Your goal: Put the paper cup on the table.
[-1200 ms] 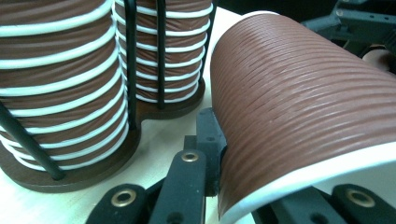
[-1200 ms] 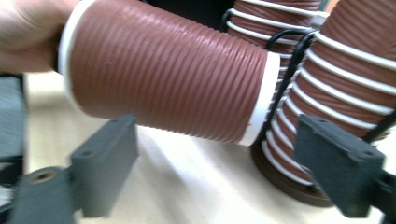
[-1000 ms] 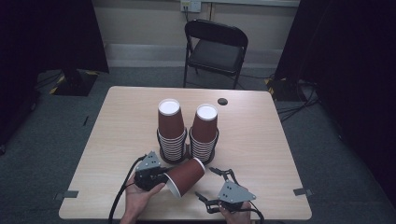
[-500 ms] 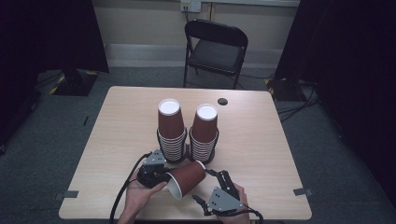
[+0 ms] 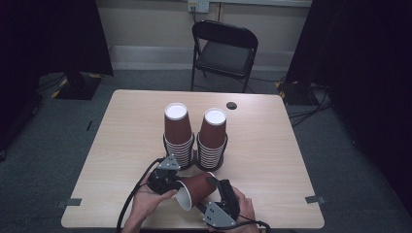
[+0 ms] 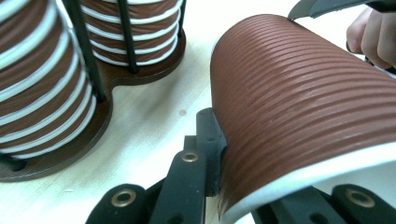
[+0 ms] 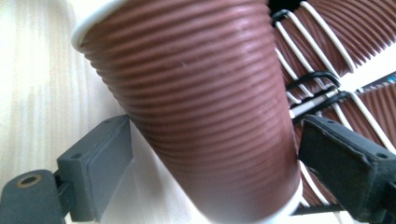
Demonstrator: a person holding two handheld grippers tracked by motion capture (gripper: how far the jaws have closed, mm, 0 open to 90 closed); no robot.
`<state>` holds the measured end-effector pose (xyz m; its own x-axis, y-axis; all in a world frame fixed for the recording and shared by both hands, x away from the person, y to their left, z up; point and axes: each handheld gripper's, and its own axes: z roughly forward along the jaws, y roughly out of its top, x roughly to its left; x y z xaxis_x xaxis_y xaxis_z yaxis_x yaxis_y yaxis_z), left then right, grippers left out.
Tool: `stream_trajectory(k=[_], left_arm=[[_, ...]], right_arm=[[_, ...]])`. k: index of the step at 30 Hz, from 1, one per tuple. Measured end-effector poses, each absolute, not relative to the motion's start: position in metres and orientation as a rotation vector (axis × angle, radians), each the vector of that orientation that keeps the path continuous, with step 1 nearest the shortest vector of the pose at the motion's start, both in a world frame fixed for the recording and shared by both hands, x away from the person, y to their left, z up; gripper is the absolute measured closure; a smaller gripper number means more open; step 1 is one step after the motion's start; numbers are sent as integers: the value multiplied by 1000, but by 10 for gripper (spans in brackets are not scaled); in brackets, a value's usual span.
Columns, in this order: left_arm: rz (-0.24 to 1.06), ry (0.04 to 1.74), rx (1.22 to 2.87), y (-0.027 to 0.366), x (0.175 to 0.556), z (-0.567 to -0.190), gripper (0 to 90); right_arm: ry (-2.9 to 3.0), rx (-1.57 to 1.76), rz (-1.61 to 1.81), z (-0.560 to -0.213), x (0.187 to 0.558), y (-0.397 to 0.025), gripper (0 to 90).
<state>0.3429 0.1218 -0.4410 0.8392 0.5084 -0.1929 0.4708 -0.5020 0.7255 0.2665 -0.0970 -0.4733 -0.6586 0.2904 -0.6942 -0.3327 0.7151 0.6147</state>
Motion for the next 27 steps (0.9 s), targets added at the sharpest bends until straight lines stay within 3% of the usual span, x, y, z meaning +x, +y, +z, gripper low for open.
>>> stream_trajectory(k=[27], left_arm=[[-17, 746, 2172, 102, 351, -436, 865]], right_arm=[[2050, -179, 824, -468, 273, -73, 76]])
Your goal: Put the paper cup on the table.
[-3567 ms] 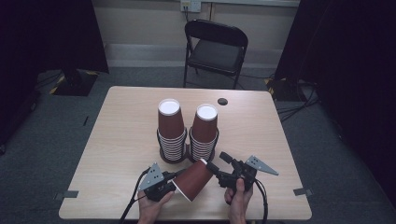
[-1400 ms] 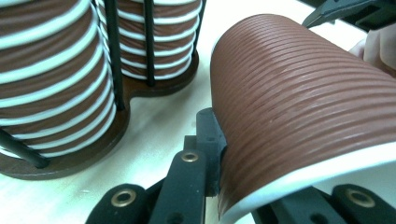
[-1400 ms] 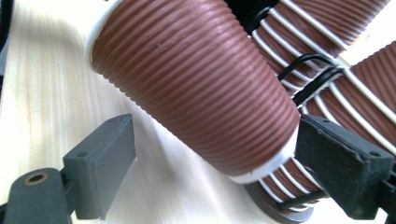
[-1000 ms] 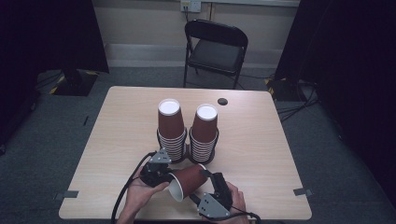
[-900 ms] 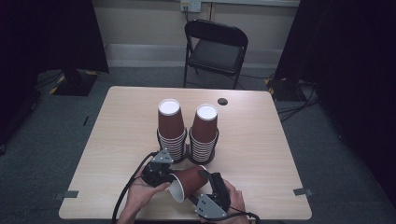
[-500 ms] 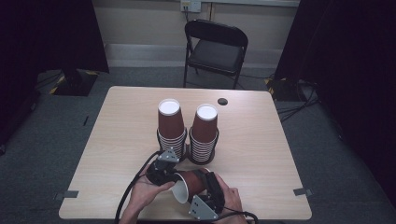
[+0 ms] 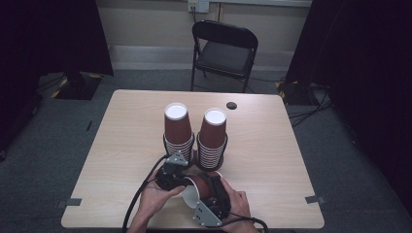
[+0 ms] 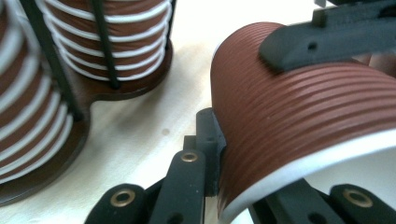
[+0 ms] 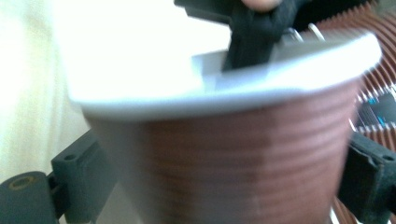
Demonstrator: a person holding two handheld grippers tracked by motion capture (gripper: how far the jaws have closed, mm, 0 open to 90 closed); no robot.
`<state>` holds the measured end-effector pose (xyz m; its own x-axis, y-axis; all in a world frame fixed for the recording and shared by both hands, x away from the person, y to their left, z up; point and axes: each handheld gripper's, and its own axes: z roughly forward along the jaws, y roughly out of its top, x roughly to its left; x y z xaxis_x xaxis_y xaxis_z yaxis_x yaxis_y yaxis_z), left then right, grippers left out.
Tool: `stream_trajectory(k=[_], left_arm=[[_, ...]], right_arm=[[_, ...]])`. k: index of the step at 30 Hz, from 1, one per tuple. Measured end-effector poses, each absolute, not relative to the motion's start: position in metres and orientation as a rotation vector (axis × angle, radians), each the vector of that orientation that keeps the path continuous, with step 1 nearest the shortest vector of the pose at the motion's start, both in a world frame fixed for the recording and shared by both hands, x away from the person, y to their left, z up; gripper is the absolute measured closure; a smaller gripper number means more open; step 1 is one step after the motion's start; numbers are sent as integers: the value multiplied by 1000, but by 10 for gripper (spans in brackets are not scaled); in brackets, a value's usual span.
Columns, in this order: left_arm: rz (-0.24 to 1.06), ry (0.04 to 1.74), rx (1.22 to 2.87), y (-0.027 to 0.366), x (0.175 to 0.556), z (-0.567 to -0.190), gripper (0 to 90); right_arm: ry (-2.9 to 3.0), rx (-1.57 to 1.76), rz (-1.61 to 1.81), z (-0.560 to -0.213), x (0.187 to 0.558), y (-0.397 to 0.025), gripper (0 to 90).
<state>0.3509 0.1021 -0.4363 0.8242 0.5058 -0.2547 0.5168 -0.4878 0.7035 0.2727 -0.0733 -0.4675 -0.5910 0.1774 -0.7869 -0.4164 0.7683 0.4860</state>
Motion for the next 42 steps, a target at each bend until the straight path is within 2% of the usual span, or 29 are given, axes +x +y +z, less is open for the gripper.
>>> stream_trajectory(k=[13, 20, 27, 36, 37, 42], left_arm=[[-34, 791, 2118, 101, 350, -435, 861], [28, 768, 2080, 101, 347, -439, 859], [26, 750, 2012, 106, 345, -444, 851], [111, 787, 1928, 110, 340, -446, 670], [109, 776, 1904, 112, 340, -448, 614], [141, 768, 1876, 115, 338, -448, 501]], right_arm=[[2041, -199, 865, -461, 273, -70, 71], [2045, -167, 910, -462, 273, -73, 94], [2063, -115, 970, -462, 275, -77, 101], [2074, -9, 1058, -462, 279, -85, 103], [2080, 27, 1087, -462, 281, -88, 104], [2089, 81, 1122, -463, 284, -93, 104]])
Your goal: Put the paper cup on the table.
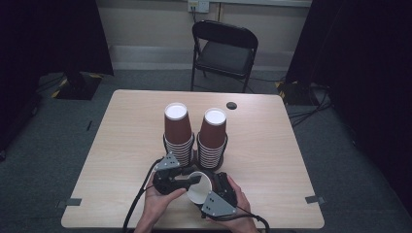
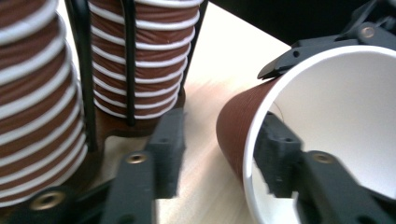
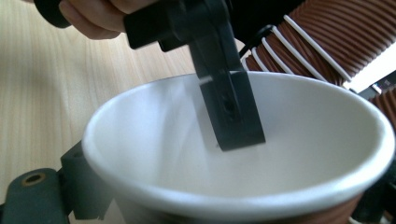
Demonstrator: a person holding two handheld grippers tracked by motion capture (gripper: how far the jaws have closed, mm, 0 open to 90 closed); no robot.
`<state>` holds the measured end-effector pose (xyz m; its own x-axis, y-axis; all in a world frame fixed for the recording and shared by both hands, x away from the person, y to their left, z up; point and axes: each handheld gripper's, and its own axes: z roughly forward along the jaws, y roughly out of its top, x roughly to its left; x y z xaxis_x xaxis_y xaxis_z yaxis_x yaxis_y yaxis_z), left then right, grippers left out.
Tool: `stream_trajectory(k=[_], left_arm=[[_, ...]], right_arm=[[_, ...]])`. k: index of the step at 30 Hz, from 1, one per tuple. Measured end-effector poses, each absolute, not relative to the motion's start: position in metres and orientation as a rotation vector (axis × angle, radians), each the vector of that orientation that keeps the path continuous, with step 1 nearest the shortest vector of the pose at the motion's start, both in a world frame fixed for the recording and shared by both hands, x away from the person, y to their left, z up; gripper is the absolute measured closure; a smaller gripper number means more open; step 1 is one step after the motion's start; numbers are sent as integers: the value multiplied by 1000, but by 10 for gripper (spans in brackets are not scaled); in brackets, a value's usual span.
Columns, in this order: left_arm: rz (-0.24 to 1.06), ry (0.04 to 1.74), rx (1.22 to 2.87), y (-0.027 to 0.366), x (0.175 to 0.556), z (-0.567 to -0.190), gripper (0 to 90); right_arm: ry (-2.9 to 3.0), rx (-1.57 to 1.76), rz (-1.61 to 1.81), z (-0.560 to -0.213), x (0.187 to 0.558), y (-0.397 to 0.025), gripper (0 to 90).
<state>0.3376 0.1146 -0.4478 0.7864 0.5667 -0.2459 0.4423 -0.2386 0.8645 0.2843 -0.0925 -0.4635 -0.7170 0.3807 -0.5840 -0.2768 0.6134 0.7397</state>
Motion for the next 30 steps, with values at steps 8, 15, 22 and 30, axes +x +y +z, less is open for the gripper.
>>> stream_trajectory(k=[8, 15, 22, 30], left_arm=[[243, 786, 1835, 120, 338, -446, 282], [278, 801, 1738, 133, 333, -450, 194], [314, 838, 1686, 147, 330, -462, 157], [391, 868, 1665, 155, 324, -474, 155]], right_arm=[[2092, 180, 1192, -465, 291, -103, 104], [2099, 262, 1247, -468, 295, -111, 102], [2108, 362, 1326, -468, 299, -124, 101], [2063, 481, 1395, -465, 305, -142, 100]])
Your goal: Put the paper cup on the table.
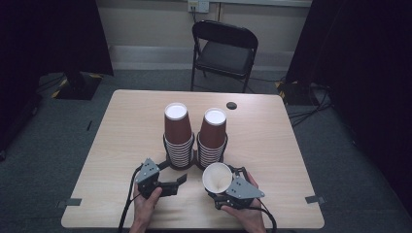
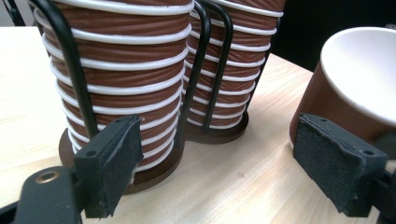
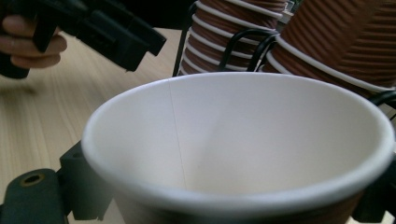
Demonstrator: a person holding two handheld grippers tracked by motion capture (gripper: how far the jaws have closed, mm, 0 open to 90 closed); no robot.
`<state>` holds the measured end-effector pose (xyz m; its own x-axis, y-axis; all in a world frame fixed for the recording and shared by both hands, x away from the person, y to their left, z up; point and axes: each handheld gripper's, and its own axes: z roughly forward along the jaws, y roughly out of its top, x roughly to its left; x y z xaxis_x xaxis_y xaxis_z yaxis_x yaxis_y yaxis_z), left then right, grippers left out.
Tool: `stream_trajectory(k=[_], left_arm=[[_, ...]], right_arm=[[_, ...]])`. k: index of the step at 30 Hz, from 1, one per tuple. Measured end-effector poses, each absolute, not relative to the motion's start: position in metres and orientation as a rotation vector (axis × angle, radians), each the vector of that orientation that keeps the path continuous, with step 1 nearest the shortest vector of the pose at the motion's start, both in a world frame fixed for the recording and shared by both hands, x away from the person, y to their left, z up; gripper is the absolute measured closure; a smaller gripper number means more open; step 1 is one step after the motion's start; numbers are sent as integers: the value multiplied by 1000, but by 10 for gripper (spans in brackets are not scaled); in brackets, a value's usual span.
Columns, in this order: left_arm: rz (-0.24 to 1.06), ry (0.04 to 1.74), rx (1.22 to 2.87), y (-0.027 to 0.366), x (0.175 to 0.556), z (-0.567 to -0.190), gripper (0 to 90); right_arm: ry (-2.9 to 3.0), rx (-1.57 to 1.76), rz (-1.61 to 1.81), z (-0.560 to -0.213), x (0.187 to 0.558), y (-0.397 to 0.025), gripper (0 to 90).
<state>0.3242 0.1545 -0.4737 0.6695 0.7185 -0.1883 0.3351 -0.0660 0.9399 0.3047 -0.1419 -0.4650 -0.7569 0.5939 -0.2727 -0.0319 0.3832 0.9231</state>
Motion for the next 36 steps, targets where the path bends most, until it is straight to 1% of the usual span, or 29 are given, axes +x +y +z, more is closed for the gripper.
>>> stream_trajectory(k=[5, 11, 13, 17, 19, 22, 24, 31, 36], left_arm=[[464, 884, 1651, 159, 318, -483, 155], [491, 889, 1653, 164, 316, -492, 158], [518, 882, 1654, 168, 313, -496, 158], [563, 887, 1634, 171, 310, -496, 158], [555, 894, 1614, 172, 309, -495, 158], [608, 916, 1615, 167, 307, -496, 156], [613, 918, 1609, 167, 306, -496, 155], [648, 886, 1597, 166, 302, -497, 156], [678, 855, 1606, 164, 299, -497, 158]], right_arm=[[2032, 540, 1417, -463, 308, -151, 101], [2017, 592, 1430, -462, 311, -158, 101], [2009, 619, 1444, -461, 314, -161, 101], [1987, 650, 1467, -457, 316, -165, 102], [1983, 654, 1469, -455, 317, -167, 102], [1949, 696, 1484, -450, 322, -174, 103], [1939, 701, 1489, -449, 324, -176, 103], [1855, 806, 1501, -443, 339, -193, 102], [1860, 809, 1499, -438, 343, -195, 98]])
